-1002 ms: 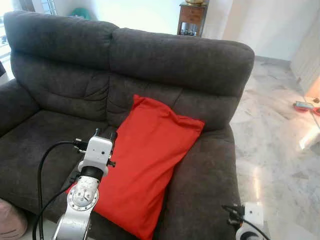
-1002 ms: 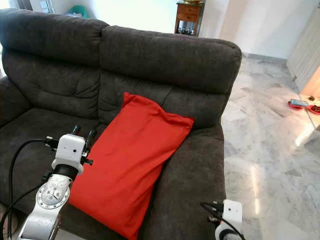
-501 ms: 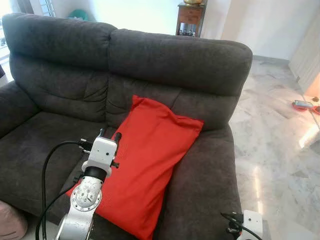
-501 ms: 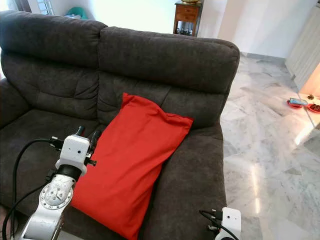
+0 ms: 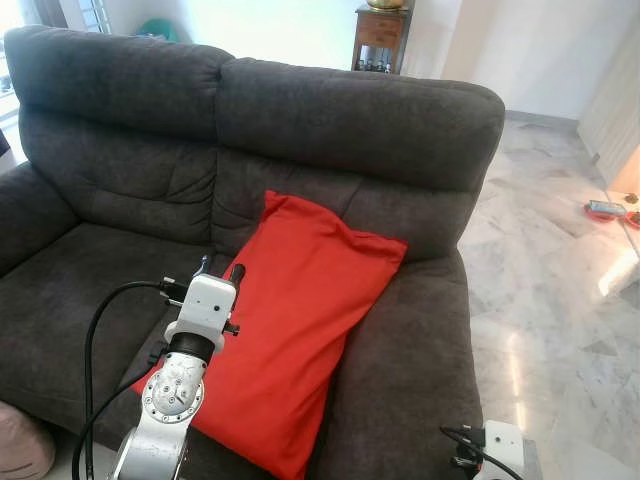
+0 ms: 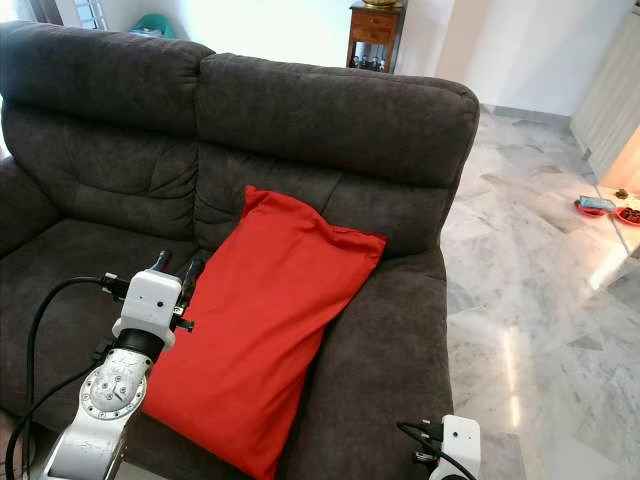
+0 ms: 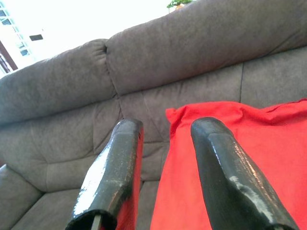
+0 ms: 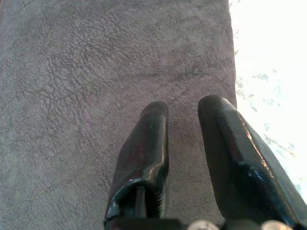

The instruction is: Move the pillow to the sofa from floor

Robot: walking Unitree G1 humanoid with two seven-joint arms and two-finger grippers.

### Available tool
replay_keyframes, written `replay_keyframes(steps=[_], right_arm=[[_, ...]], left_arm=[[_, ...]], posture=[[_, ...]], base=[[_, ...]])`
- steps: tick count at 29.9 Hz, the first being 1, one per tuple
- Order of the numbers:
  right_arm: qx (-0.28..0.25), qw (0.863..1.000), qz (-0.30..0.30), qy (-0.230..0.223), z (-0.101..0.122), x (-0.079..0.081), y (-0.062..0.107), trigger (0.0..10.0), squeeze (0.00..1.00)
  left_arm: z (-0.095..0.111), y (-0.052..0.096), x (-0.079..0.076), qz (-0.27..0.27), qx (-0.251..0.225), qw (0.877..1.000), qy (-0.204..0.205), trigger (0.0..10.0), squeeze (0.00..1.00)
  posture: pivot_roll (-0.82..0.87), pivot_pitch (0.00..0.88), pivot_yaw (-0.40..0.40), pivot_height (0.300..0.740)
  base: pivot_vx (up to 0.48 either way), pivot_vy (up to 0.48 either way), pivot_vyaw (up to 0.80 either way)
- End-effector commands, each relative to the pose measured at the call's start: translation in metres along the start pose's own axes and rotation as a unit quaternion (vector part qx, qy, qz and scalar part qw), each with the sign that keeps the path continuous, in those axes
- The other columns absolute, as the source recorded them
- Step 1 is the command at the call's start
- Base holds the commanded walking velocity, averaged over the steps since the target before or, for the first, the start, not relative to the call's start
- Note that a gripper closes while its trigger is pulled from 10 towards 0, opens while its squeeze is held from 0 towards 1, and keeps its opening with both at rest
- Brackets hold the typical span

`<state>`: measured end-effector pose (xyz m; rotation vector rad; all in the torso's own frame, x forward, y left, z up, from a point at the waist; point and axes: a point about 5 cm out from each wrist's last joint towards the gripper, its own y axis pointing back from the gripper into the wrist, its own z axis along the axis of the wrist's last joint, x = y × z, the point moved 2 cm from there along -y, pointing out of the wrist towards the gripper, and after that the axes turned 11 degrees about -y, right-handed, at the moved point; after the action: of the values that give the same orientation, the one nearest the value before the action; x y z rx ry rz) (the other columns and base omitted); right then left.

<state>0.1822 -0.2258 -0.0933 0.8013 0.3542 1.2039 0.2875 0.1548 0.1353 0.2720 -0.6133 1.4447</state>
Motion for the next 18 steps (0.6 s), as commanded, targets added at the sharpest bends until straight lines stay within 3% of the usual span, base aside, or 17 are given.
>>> replay_keyframes(steps=[1,7,18], right_arm=[[0.004,1.000,-0.004,-0.003,-0.0013,-0.0012,0.0002,10.0,0.00],[0.007,1.000,-0.003,0.000,-0.0021,-0.0014,0.0004,10.0,0.00],[0.012,1.000,-0.005,0.002,-0.0034,-0.0030,0.0008,10.0,0.00]], left_arm=[[0.0023,-0.0032,-0.0022,-0.006,-0.007,1.000,0.003,10.0,0.00],[0.0025,-0.0039,-0.0022,-0.006,-0.008,1.000,0.004,10.0,0.00],[0.0024,-0.0038,-0.0023,-0.005,-0.009,1.000,0.005,10.0,0.00]], posture=[[0.17,0.000,-0.058,0.740],[0.18,0.000,-0.060,0.740],[0.18,0.000,-0.064,0.740]], base=[[0.000,0.000,0.00],[0.000,0.000,0.00],[-0.292,0.000,0.00]])
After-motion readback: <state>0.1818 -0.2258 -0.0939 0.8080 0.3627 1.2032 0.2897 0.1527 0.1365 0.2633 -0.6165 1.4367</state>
